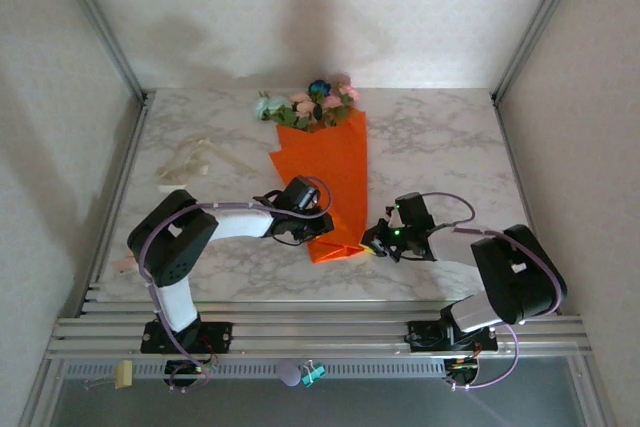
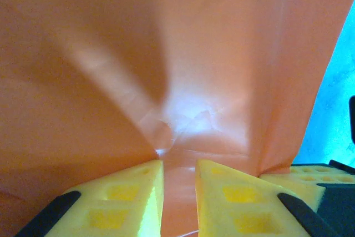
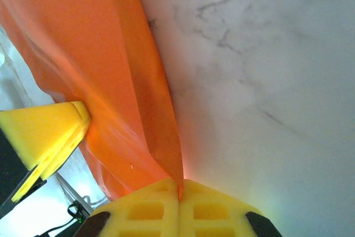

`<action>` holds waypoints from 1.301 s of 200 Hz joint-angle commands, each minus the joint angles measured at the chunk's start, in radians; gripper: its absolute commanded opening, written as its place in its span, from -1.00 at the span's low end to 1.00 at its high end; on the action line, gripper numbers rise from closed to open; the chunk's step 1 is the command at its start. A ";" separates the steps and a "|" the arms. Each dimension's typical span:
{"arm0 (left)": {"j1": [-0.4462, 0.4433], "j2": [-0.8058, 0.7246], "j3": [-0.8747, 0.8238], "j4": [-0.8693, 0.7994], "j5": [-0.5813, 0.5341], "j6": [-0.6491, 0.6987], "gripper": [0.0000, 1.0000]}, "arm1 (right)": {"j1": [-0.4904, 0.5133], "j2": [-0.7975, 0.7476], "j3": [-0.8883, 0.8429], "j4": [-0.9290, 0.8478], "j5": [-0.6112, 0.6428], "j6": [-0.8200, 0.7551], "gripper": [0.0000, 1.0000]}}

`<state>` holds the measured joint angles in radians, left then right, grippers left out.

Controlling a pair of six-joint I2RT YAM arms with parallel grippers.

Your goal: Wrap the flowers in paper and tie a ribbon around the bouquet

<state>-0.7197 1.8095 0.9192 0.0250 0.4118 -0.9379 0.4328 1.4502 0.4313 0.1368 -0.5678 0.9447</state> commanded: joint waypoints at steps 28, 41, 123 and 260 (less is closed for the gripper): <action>-0.004 0.044 -0.011 -0.102 -0.047 0.025 -0.55 | 0.016 -0.064 -0.029 -0.107 0.014 0.009 0.06; -0.004 0.043 -0.011 -0.103 -0.048 0.024 -0.54 | 0.020 -0.064 -0.034 -0.109 0.018 0.008 -0.14; 0.043 -0.240 0.176 -0.338 -0.197 -0.044 0.08 | 0.021 -0.378 0.066 -0.574 0.290 -0.010 0.01; 0.615 0.384 0.944 -0.821 -0.686 0.022 0.21 | 0.058 -0.203 0.638 -0.885 0.401 -0.296 0.06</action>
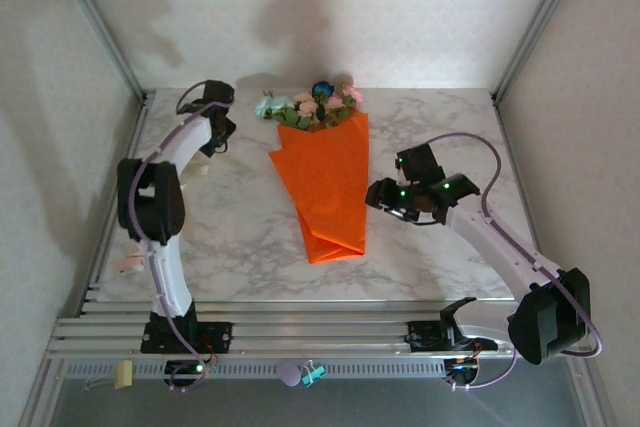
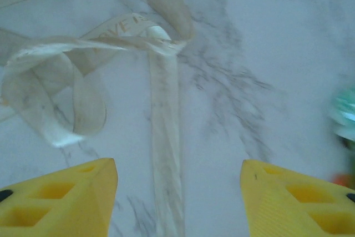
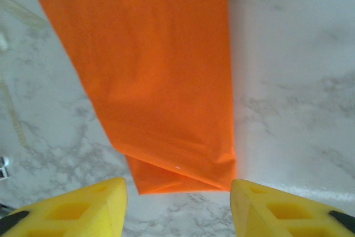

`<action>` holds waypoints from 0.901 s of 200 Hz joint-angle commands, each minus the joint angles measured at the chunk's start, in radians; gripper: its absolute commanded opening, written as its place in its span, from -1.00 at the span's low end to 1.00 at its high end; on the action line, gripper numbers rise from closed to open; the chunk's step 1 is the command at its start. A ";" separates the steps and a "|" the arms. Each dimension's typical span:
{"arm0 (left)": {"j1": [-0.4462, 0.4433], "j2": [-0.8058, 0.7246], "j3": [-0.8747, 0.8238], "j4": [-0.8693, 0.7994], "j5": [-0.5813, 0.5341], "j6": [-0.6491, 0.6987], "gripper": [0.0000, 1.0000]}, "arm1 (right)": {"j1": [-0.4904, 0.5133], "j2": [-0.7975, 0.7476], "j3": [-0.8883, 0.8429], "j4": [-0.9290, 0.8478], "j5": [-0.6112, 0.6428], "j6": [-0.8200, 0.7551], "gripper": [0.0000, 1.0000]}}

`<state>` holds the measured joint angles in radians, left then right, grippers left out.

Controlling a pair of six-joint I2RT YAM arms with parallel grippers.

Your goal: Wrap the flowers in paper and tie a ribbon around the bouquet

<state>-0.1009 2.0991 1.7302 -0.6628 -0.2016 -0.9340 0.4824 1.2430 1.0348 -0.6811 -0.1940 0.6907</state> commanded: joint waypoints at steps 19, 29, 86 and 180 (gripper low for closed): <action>-0.007 0.189 0.221 -0.173 -0.079 0.006 0.22 | 0.010 -0.017 0.017 -0.071 0.025 -0.023 0.06; -0.004 0.224 0.248 -0.191 -0.091 -0.012 0.22 | 0.010 -0.032 0.004 -0.070 0.024 -0.016 0.06; -0.008 0.369 0.327 -0.245 -0.067 -0.036 0.03 | 0.011 -0.075 -0.022 -0.090 0.038 -0.003 0.05; -0.040 0.237 0.201 -0.067 0.163 -0.047 -1.00 | 0.012 -0.068 -0.015 -0.072 0.025 0.000 0.00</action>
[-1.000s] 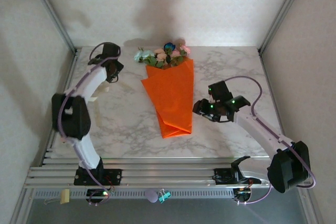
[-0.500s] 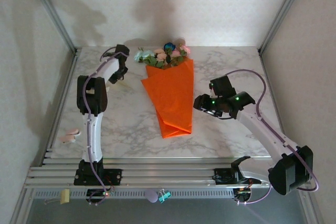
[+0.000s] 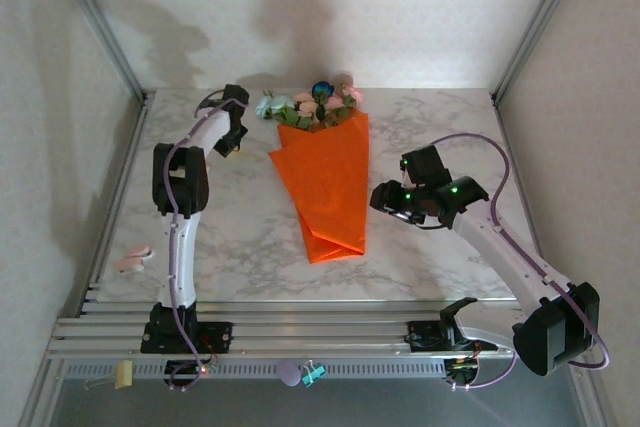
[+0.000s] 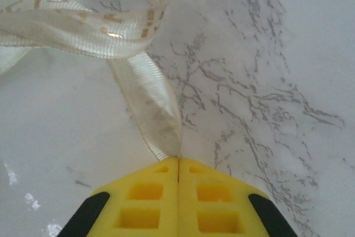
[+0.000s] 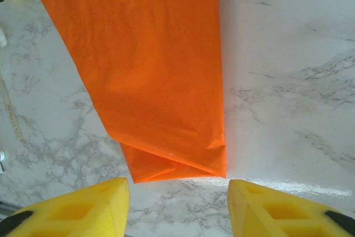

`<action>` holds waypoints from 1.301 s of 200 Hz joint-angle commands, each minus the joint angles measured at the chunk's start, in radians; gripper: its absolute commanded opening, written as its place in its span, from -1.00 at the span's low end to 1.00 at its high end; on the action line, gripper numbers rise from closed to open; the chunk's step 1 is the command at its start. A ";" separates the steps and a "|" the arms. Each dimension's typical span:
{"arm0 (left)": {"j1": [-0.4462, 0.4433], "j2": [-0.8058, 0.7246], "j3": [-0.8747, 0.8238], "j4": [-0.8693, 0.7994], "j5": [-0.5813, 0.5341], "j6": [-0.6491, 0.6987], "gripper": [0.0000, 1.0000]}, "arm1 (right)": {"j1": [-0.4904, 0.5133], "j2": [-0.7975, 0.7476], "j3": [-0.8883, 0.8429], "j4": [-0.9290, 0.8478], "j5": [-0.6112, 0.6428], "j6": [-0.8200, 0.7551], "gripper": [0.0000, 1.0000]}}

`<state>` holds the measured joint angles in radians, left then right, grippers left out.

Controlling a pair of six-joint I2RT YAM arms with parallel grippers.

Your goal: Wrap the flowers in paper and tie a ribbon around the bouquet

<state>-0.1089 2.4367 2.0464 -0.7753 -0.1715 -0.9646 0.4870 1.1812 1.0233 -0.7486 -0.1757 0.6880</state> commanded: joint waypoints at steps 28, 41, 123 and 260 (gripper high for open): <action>-0.070 -0.408 -0.311 0.173 0.215 -0.078 -1.00 | 0.010 0.043 0.023 0.055 -0.048 0.004 -0.01; -0.098 -0.517 -0.378 0.196 0.270 -0.112 -1.00 | 0.020 0.070 0.045 0.098 -0.073 0.002 0.00; -0.597 -0.829 -0.693 0.645 0.485 -0.505 -1.00 | 0.011 0.097 0.172 0.213 -0.070 0.339 0.31; -0.865 -0.120 -0.002 0.878 0.787 -0.409 0.12 | -0.404 -0.214 0.177 -0.460 0.354 0.169 0.33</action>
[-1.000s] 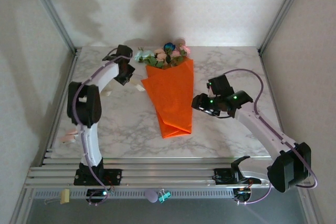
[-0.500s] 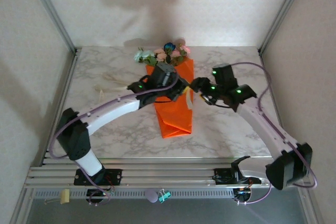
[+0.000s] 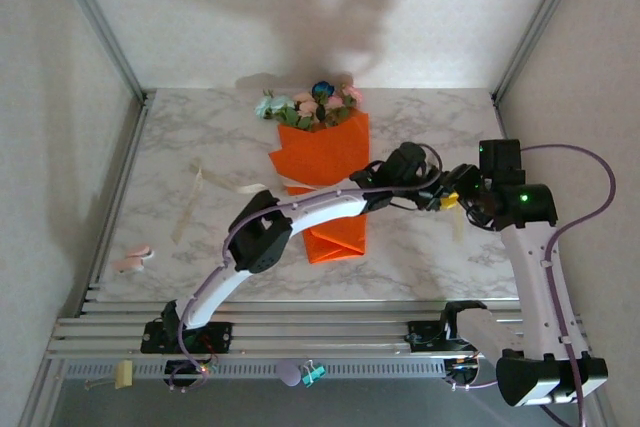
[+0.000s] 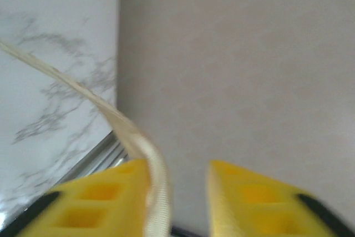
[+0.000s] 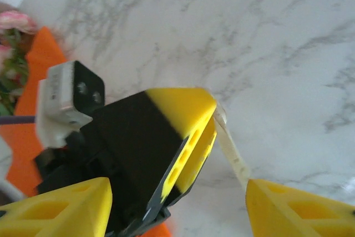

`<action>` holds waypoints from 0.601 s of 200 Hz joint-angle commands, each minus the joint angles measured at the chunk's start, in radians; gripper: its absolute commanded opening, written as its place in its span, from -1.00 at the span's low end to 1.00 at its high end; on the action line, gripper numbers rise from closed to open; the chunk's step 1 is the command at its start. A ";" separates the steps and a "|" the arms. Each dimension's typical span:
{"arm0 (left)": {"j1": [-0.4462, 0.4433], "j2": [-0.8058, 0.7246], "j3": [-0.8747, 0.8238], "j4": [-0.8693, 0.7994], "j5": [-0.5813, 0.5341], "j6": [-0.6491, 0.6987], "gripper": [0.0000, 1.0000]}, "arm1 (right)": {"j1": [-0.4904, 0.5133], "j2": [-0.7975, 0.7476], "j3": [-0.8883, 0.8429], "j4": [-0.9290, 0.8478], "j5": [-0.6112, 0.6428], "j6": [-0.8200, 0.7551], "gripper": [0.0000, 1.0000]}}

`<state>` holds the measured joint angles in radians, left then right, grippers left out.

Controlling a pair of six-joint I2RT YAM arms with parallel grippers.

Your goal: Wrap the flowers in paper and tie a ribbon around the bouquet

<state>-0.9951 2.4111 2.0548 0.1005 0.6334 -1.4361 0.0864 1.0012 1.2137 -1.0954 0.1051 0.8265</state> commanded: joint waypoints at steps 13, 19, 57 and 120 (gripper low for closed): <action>0.039 -0.169 -0.056 -0.045 -0.047 0.092 0.26 | -0.003 -0.057 -0.039 -0.107 0.072 0.047 0.34; 0.050 -0.206 -0.087 -0.069 -0.061 0.095 0.29 | -0.002 -0.064 -0.050 -0.099 0.063 0.053 0.35; 0.133 -0.480 -0.355 -0.133 -0.135 0.059 0.55 | 0.079 -0.001 -0.113 0.018 -0.074 0.113 0.31; 0.527 -0.994 -0.991 -0.083 -0.159 -0.086 0.36 | 0.516 0.382 -0.046 0.388 -0.151 0.472 0.34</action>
<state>-0.5667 1.4593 1.2045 -0.0029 0.4297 -1.4651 0.5129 1.2655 1.1065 -0.8680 -0.0170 1.1164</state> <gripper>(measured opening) 0.685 0.663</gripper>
